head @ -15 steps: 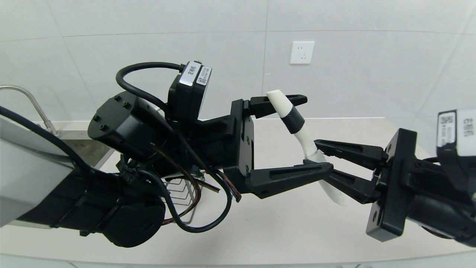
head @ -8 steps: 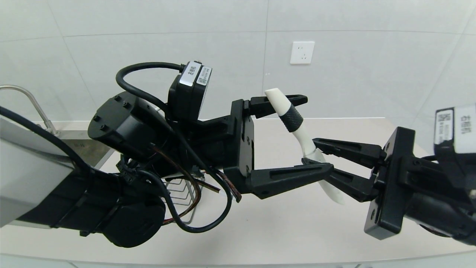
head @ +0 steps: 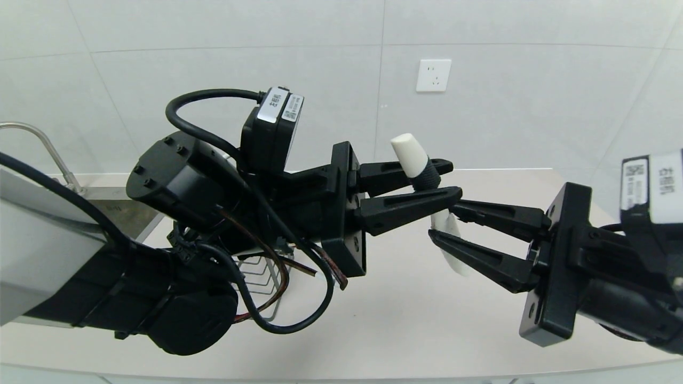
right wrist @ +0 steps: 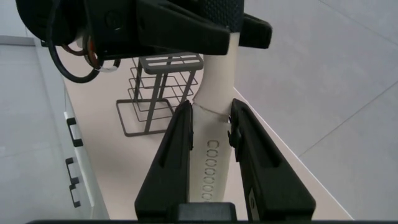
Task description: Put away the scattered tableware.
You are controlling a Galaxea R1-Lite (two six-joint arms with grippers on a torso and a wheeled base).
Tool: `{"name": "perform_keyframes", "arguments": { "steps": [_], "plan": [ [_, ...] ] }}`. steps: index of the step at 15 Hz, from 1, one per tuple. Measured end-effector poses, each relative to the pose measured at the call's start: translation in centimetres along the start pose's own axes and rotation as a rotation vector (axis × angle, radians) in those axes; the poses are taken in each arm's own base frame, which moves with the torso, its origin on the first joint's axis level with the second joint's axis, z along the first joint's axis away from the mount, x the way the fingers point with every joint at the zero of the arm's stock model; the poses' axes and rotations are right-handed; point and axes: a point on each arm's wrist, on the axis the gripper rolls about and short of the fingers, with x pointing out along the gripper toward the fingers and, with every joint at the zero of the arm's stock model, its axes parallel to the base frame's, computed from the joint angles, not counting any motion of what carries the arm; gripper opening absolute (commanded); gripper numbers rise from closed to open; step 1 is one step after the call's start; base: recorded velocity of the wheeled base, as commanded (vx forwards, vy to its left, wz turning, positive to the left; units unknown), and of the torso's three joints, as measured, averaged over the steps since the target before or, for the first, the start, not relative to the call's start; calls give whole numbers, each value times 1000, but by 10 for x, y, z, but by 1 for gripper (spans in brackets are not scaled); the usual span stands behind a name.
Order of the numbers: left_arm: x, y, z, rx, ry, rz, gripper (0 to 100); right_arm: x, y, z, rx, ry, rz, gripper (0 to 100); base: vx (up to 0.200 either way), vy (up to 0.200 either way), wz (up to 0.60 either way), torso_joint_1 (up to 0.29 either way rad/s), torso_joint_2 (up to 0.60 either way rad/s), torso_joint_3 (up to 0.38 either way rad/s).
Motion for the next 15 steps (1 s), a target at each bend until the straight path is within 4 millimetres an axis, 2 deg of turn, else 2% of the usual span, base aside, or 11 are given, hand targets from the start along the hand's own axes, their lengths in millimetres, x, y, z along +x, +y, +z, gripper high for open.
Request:
{"name": "perform_keyframes", "arguments": {
  "steps": [6,10,12,13,15],
  "plan": [
    [-1,1,2,6,-6,28,0,-1,3,-6,2,24,5,100,0,0,0,0,0,0],
    [-19,15,1,20,3,175,0,-13,6,-13,13,47,3,100,0,0,0,0,0,0],
    [-25,15,-4,2,21,214,0,-21,4,-18,147,60,-23,100,0,0,0,0,0,0],
    [-28,13,-7,-7,32,223,0,-26,3,-23,231,75,-40,0,0,0,0,0,0,0],
    [-34,8,-12,-14,58,237,0,-40,1,-37,361,118,-89,0,0,0,0,0,0,0]
  ]
}}
